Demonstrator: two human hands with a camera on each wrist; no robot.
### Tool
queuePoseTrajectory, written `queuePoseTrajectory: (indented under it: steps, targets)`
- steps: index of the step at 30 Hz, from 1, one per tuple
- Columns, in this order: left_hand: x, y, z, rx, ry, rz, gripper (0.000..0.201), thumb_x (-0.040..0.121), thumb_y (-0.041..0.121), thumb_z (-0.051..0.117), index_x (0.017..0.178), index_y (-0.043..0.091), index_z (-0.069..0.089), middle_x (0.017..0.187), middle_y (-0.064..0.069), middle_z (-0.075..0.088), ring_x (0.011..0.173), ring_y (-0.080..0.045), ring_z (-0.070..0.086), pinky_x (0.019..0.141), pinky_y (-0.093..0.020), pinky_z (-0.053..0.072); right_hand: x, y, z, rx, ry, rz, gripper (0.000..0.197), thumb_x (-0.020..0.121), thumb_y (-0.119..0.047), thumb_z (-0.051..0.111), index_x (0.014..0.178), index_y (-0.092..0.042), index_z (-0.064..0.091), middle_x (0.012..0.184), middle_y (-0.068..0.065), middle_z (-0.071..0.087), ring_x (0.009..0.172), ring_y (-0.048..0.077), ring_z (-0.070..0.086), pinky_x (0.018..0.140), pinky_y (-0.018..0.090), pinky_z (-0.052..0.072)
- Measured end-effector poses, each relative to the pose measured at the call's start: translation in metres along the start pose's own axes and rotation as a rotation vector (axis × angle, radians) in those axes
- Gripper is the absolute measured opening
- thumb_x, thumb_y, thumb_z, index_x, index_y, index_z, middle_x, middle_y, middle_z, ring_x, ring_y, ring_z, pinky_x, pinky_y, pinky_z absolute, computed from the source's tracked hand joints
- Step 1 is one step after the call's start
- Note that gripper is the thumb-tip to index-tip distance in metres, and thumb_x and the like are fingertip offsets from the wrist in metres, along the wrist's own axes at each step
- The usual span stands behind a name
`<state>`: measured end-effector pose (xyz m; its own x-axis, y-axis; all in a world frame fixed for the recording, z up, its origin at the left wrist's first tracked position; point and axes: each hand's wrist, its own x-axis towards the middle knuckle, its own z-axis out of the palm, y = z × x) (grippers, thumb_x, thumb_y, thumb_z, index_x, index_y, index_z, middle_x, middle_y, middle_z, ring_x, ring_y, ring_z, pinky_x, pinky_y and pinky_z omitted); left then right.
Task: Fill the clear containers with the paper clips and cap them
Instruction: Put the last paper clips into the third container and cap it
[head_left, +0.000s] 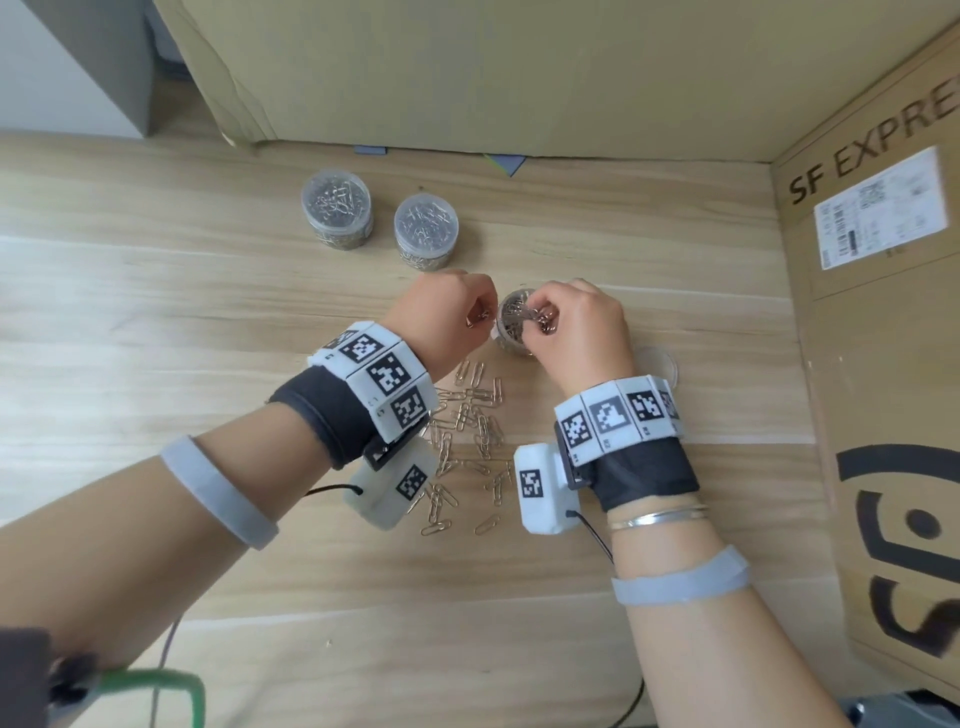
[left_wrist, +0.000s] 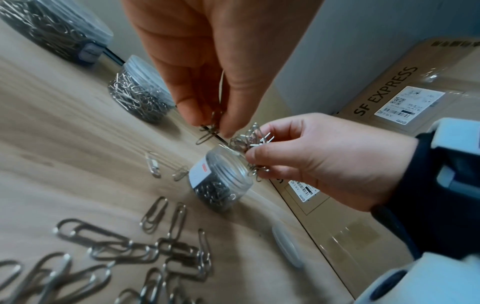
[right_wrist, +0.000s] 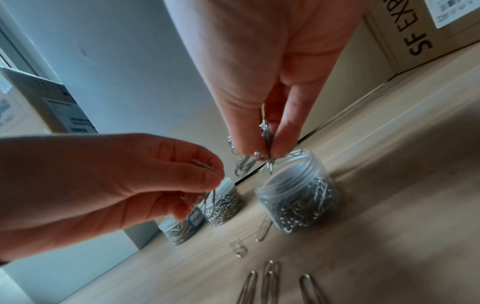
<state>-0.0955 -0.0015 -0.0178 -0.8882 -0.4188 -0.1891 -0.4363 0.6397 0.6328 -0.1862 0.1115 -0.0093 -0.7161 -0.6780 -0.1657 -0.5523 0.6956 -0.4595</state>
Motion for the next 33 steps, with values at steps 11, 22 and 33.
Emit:
queuePoseTrajectory:
  steps: [11,22,33]
  targets:
    - [0.016,0.015,0.004,-0.014,-0.006,0.013,0.014,0.083,0.013,0.053,0.092,0.007,0.063,0.09,-0.01,0.065,0.083,-0.025,0.057,0.071,-0.027,0.039,0.004,0.013,-0.002,0.114,0.076,0.049,0.014,0.083,-0.015,0.064,0.096,-0.015,0.071,0.089,0.003,0.073,0.082,0.019,0.066,0.08,0.034,0.053]
    - [0.028,0.023,0.015,-0.05,-0.096,-0.026,0.028,0.074,0.013,0.069,0.101,0.013,0.062,0.098,-0.005,0.067,0.077,-0.013,0.051,0.075,-0.026,0.042,-0.009,0.035,-0.013,0.028,0.104,0.067,0.018,0.087,-0.011,0.054,0.091,-0.017,0.07,0.089,0.002,0.071,0.08,0.019,0.064,0.065,0.027,0.048]
    - [0.004,-0.006,0.011,0.007,0.0,-0.152,0.032,0.081,0.001,0.05,0.111,0.011,0.056,0.11,-0.008,0.055,0.083,-0.02,0.051,0.074,-0.025,0.036,-0.028,0.028,0.005,0.068,-0.098,0.11,0.019,0.085,-0.012,0.054,0.09,-0.02,0.071,0.086,0.0,0.073,0.078,0.017,0.066,0.072,0.031,0.054]
